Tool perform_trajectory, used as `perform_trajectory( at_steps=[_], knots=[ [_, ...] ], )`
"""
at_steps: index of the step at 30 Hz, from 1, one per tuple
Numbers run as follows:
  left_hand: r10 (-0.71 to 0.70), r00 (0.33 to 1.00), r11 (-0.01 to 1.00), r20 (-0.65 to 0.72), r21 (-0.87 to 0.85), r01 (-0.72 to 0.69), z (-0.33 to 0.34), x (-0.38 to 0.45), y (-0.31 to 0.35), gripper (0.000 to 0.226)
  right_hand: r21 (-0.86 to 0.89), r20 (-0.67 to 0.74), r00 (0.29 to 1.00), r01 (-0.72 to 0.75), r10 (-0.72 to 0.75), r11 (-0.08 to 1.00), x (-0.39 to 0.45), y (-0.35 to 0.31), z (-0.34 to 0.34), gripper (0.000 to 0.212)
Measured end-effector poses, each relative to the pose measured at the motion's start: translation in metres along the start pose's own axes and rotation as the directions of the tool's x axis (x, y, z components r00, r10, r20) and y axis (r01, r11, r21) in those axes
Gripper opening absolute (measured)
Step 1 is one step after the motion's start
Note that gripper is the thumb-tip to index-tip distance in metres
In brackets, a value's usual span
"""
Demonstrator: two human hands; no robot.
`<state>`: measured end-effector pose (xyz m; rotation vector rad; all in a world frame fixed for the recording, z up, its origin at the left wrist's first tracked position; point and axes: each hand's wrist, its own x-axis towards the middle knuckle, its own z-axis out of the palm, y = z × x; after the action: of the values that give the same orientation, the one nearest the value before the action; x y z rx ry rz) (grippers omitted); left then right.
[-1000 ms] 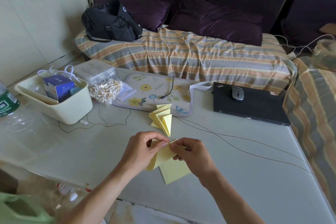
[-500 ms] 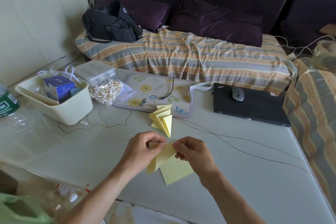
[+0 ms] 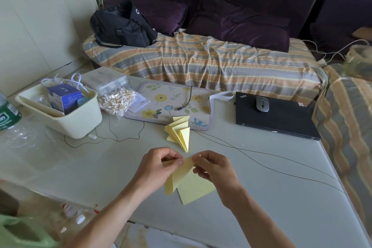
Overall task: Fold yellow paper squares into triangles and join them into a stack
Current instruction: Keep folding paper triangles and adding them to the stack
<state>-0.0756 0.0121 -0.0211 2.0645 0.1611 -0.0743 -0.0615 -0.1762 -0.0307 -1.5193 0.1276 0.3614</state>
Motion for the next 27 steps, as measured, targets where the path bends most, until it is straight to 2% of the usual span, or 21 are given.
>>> perform_trajectory(
  at_steps=[8,14,23,27],
  knots=[
    [-0.057,0.997,0.998,0.051,0.018,0.056,0.0022,-0.0023,0.0029,0.009,-0.038,-0.002,1.000,0.012,-0.012,0.999,0.0002,0.0001,0.0015,0.009],
    [-0.052,0.994,0.996,0.098,0.080,0.044,0.0013,-0.0026,0.0032,0.013,-0.066,-0.003,1.000,0.013,-0.014,0.998,0.0006,0.0002,0.0025,0.009],
    [-0.055,0.995,0.993,0.081,0.106,0.046,0.0004,-0.0031,0.0024,0.014,-0.073,-0.065,0.997,0.030,-0.035,0.997,0.0006,0.0018,0.0041,0.019],
    [-0.061,0.995,0.993,0.075,0.101,0.053,0.0016,-0.0032,0.0021,0.016,-0.045,-0.026,1.000,-0.010,0.009,0.999,0.0007,0.0031,0.0051,0.021]
  ],
)
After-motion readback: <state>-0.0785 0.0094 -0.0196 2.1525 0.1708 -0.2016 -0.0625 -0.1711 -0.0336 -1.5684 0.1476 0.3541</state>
